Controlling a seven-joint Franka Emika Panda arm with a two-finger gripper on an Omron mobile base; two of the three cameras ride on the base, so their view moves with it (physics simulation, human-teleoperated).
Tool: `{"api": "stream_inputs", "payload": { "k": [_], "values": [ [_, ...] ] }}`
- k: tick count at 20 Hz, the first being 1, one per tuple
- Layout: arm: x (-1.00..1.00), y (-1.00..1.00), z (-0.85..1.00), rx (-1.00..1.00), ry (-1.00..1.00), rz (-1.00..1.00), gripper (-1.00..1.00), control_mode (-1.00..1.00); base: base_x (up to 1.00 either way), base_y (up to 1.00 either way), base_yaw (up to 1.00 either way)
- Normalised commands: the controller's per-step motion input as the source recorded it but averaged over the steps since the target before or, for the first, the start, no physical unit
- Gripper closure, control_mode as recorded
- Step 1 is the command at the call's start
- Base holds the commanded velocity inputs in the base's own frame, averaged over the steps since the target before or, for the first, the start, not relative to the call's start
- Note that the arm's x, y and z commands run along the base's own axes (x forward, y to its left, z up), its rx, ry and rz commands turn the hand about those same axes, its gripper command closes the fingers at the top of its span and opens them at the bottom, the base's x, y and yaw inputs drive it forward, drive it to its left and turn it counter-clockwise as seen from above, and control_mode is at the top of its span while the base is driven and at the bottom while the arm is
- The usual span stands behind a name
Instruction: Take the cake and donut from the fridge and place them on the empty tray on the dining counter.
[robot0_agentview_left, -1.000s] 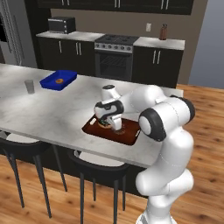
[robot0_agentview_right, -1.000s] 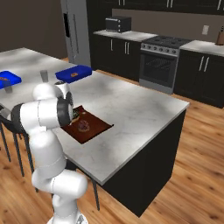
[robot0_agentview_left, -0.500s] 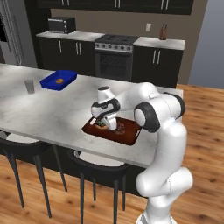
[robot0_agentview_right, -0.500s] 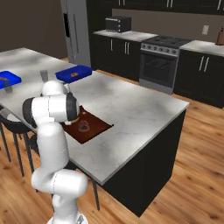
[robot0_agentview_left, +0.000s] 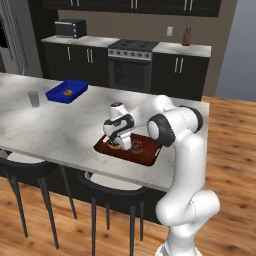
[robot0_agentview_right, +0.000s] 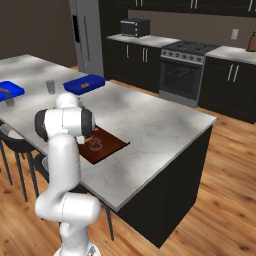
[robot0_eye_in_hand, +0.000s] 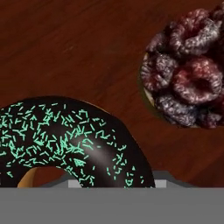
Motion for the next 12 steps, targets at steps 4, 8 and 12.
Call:
{"api": "stream_inputs", "payload": {
  "k": [4, 8, 12],
  "values": [
    [0.21, 0.00, -0.19, 0.00, 0.00, 0.00, 1.00, -1.00, 0.00, 0.00, 0.00],
    [0.07, -0.01, 0.09, 0.03, -0.09, 0.00, -1.00, -1.00, 0.00, 0.00, 0.00],
    [-0.14, -0.06, 0.52, 0.11, -0.38, 0.00, -1.00, -1.00, 0.00, 0.00, 0.00]
  ]
}}
